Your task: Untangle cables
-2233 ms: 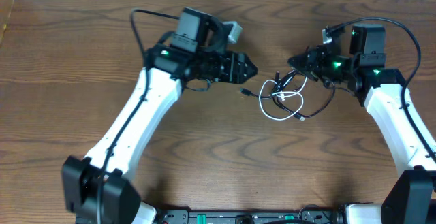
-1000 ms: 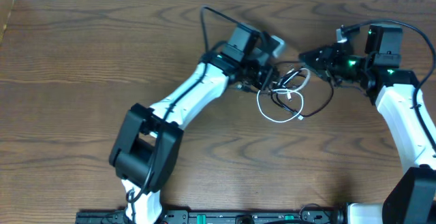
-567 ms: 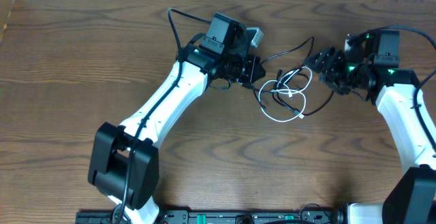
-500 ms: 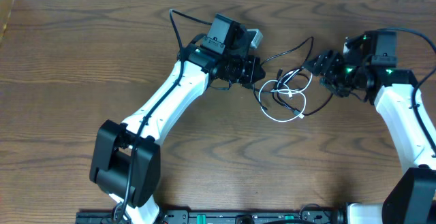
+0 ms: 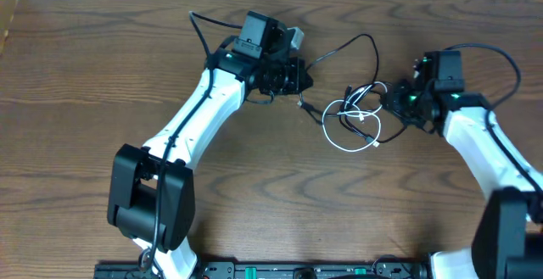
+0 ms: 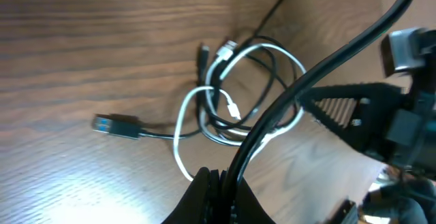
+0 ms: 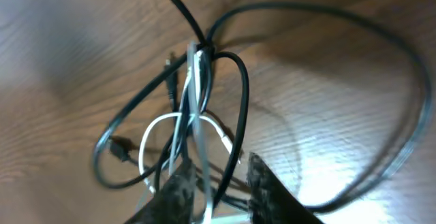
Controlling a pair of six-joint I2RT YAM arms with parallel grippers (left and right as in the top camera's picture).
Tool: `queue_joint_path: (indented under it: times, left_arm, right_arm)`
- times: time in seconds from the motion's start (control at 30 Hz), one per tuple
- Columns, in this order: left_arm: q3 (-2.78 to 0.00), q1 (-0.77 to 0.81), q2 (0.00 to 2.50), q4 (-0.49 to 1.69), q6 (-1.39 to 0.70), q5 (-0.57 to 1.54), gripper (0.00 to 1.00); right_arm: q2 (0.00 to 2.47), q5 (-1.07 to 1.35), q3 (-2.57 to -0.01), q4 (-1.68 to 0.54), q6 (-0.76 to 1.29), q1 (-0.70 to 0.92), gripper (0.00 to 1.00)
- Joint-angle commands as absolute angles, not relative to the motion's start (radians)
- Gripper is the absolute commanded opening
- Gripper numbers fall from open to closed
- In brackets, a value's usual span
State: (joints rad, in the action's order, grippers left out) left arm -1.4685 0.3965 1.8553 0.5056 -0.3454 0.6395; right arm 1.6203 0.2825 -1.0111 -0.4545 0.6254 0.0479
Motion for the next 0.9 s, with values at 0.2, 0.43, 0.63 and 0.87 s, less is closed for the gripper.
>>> queue_joint_path:
  times: [0.2,0.43,0.63,0.87]
  left_arm:
    - [-1.477,0.32,1.863,0.531,-0.356,0.413,0.07]
    - [-1.477,0.216,1.853,0.59,-0.352,0.269,0.08]
    - [-1.477,0.134,1.801,0.636,-0.315,0.343,0.22]
    - [-1.477,0.098,1.702,0.62,-0.105,0.809,0.67]
  right_arm:
    - [1.769,0.299,-0.999,-0.407,0.632,0.082,0.01]
    - [1.653,0.433,-1.018,-0.406,0.475,0.079,0.01]
    - [1.466,0.569,-1.021,-0.408,0.364,0.08,0.01]
    - [1.309,0.644,-1.021,-0.414,0.327,0.08,0.01]
